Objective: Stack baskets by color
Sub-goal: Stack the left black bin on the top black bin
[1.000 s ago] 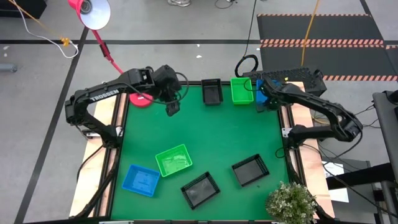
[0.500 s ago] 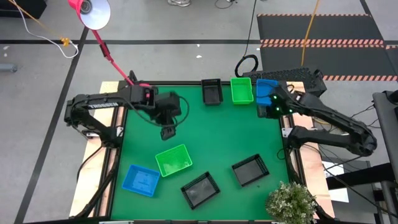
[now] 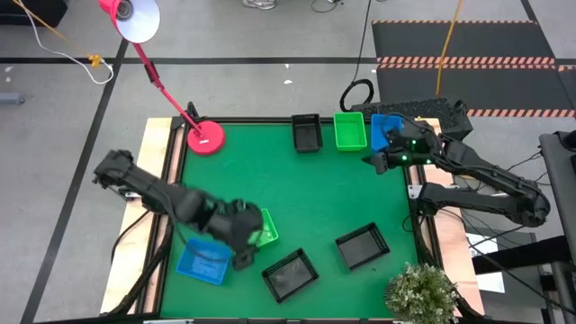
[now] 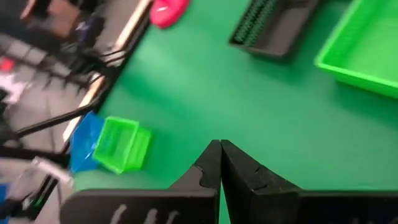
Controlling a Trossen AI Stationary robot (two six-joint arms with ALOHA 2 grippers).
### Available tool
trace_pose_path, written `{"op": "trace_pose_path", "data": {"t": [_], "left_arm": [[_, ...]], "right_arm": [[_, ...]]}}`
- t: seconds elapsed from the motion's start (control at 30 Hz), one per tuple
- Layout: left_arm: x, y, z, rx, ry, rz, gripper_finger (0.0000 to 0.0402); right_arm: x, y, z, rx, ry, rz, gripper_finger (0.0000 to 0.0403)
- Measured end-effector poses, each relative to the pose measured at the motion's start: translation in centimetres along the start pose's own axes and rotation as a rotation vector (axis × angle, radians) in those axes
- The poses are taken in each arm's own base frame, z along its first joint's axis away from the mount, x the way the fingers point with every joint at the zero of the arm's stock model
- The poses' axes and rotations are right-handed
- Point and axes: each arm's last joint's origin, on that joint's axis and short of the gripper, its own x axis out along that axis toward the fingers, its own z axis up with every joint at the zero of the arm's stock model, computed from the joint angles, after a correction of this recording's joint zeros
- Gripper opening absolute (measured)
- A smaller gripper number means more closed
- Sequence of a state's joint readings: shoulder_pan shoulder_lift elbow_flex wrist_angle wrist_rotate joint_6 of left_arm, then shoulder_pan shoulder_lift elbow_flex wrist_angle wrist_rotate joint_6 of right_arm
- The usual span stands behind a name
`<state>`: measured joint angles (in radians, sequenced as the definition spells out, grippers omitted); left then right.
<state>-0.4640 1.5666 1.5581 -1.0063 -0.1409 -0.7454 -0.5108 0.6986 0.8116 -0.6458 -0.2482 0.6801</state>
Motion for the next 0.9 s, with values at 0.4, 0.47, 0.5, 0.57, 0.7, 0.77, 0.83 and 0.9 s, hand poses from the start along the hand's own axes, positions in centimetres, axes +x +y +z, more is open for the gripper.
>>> {"op": "trace_pose_path", "data": {"t": [0.4,0.47,0.5,0.57,0.7,0.77,0.83,0.9], "left_arm": [[10.5,-5.3,-3.2,-0.115,0.109,0.033,0.0260],[11.7,-5.2,-3.4,-0.127,0.127,0.061,0.0240],[12.3,-5.1,-3.4,-0.135,0.135,0.076,0.0231],[13.2,-4.8,-3.3,-0.148,0.142,0.095,0.0215],[14.7,-4.2,-2.9,-0.167,0.149,0.115,0.0192],[15.4,-4.1,-2.9,-0.163,0.164,0.111,0.0182],[16.1,-4.1,-2.9,-0.151,0.188,0.087,0.0169],[16.7,-4.1,-3.2,-0.137,0.213,0.090,0.0155]], "right_arm": [[-1.2,1.5,-1.4,-0.162,0.034,0.137,0.0000],[-1.3,1.7,-1.6,-0.180,0.035,0.154,0.0000],[-1.3,1.8,-1.6,-0.187,0.036,0.161,0.0000],[-1.4,1.9,-1.7,-0.194,0.038,0.171,0.0000],[-1.4,2.2,-1.7,-0.214,0.033,0.195,0.0000],[-1.4,2.3,-1.8,-0.220,0.037,0.204,0.0000],[-1.4,2.4,-1.9,-0.225,0.044,0.210,0.0000],[-1.4,2.5,-2.0,-0.229,0.051,0.217,0.0000]]}}
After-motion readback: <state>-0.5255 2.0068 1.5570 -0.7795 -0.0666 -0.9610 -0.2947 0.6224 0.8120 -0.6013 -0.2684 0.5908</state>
